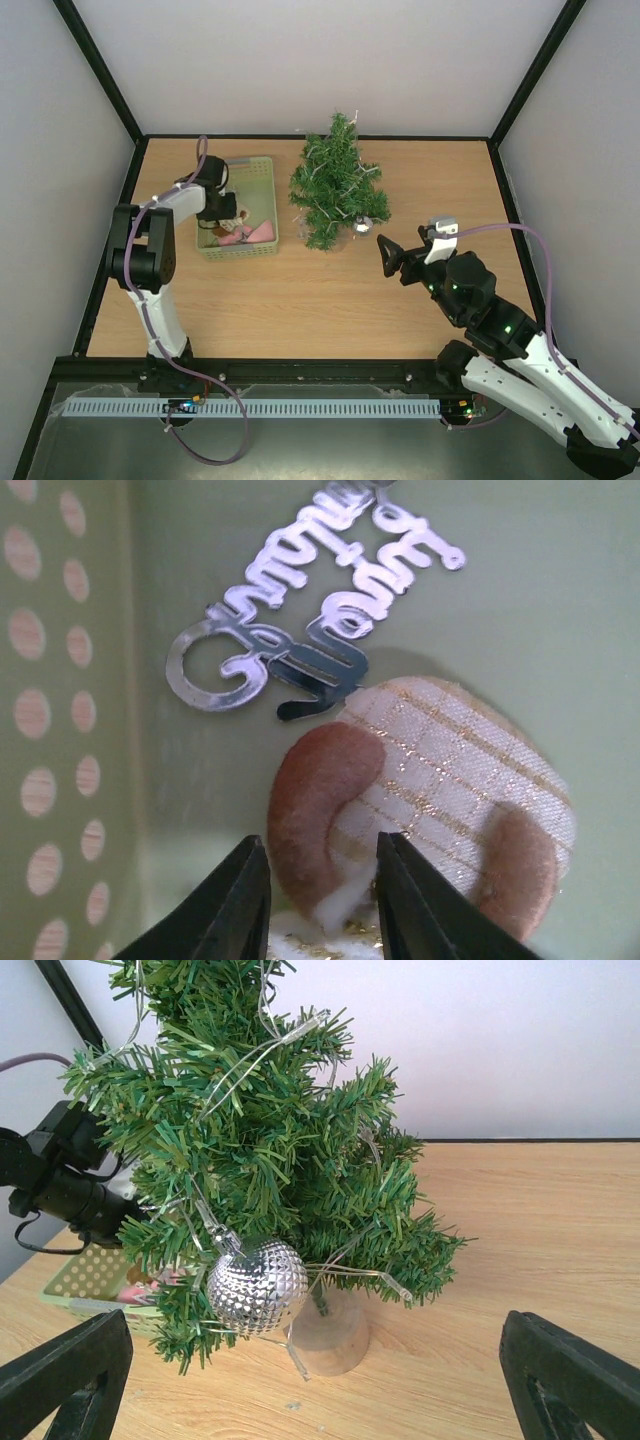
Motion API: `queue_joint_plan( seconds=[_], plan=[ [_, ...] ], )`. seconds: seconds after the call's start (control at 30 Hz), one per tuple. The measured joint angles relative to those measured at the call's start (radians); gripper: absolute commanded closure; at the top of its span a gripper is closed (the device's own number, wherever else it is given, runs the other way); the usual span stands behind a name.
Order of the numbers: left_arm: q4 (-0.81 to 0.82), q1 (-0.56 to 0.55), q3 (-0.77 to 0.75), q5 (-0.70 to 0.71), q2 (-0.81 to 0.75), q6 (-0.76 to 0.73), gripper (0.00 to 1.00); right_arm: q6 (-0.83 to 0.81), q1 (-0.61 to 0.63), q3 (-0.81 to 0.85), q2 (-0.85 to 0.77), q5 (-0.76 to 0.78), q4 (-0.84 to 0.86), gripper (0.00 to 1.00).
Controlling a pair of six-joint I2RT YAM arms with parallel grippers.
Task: Decorate the small christmas tree
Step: Pick up the decoration item from the storage box.
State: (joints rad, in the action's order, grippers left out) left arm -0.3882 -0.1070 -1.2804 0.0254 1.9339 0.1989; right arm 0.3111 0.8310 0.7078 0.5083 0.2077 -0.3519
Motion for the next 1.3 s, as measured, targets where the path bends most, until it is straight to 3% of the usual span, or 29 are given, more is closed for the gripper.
queue_joint_plan(
  seconds=[0.07,0.13,0.43,0.93,1.3],
  plan=[
    [0.000,0.000,0.000,0.000,0.009,0.000,0.94,-0.002,0.000,0.000,0.006,0.003,0.005,0.02],
    [-0.001,0.000,-0.003,-0.002,0.013,-0.013,0.97,-0.002,0.000,0.000,0.012,0.005,0.011,0.02],
    [-0.020,0.000,-0.015,-0.031,-0.046,-0.036,0.98,-0.002,0.000,-0.019,0.031,0.007,0.036,0.02],
    [-0.017,-0.014,0.051,-0.132,-0.418,-0.064,0.98,-0.010,0.000,-0.076,0.013,0.019,0.061,0.02],
    [-0.040,-0.219,0.207,-0.278,-0.793,-0.178,0.98,-0.098,0.000,0.055,-0.039,-0.080,0.010,0.00]
  ],
)
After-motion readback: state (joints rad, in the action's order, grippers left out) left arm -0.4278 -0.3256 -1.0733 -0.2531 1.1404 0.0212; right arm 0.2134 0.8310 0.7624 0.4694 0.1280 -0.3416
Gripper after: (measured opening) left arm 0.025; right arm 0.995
